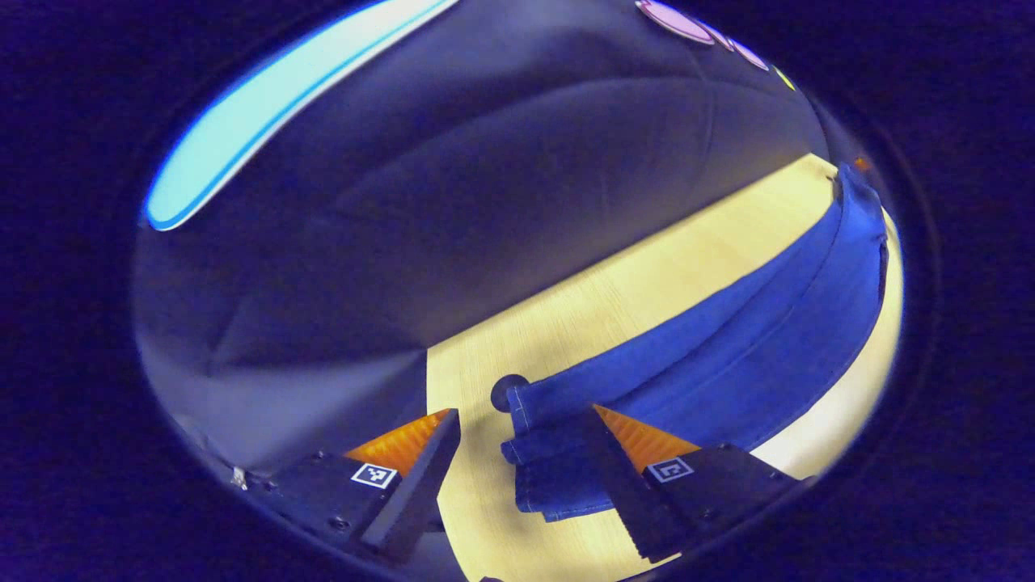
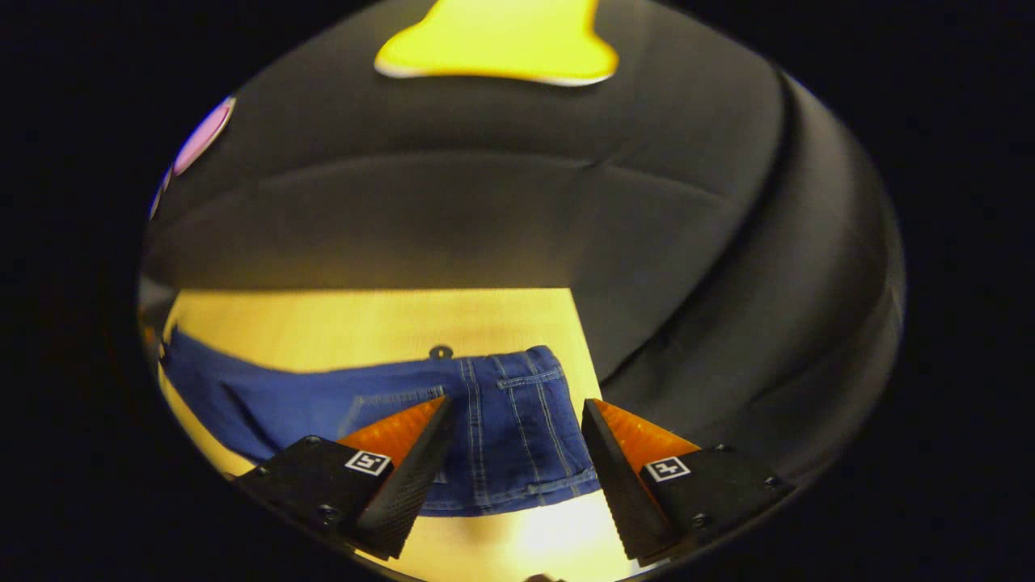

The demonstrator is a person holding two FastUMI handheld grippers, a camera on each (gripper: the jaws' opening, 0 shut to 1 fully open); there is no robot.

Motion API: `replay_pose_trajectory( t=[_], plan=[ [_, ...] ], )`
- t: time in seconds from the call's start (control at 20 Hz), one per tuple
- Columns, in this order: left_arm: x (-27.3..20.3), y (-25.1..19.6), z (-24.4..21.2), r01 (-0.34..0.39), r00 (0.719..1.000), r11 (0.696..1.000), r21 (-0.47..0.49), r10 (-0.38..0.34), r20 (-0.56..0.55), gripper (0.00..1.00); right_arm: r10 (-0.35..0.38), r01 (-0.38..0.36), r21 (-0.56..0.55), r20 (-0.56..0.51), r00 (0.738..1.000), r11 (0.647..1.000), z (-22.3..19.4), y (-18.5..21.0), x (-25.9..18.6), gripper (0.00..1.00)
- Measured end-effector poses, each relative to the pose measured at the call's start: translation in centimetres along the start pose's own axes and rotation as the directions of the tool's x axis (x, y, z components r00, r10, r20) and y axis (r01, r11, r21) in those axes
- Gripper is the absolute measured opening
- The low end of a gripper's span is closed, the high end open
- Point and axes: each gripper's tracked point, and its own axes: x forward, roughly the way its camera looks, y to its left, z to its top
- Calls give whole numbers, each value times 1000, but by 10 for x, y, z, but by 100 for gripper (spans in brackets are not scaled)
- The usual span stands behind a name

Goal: Grasp the waist and the cuffs of the jeans and fold them to make the two legs overlap; first hold the waist and fold one-third of the jeans toward the cuffs, then hold the cuffs and fold the remaining one-third in the same direction to finish folding.

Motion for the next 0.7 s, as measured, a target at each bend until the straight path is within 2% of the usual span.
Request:
replay_pose_trajectory(
  t=[0.1, 0.25, 0.35, 0.45, 0.55, 0.6, 0.7],
  plan=[
    [-22, -7, 18, -3, 997, 992, -125, 13, 82, 97, -68, 60, 116, 66, 995, 991, -9, -14, -13, 98],
    [-62, -32, 28, 50, 983, 963, -265, 0, 184, 97, -107, 83, 271, 75, 991, 959, -35, -23, -29, 98],
    [-98, -54, 45, 96, 971, 946, -308, -21, 240, 96, -102, 78, 408, 38, 994, 910, -60, -26, -28, 99],
    [-133, -81, 62, 141, 955, 932, -335, -39, 293, 96, -110, 79, 543, 25, 994, 836, -77, -37, -22, 99],
    [-158, -109, 69, 202, 942, 909, -364, -79, 325, 96, -166, 115, 631, 22, 986, 767, -86, -61, -21, 99],
    [-166, -120, 70, 219, 938, 897, -385, -86, 335, 96, -188, 134, 653, 13, 982, 745, -90, -71, -19, 99],
    [-172, -140, 68, 265, 932, 873, -410, -124, 339, 96, -199, 142, 675, 7, 980, 724, -94, -82, -10, 98]
  ],
)
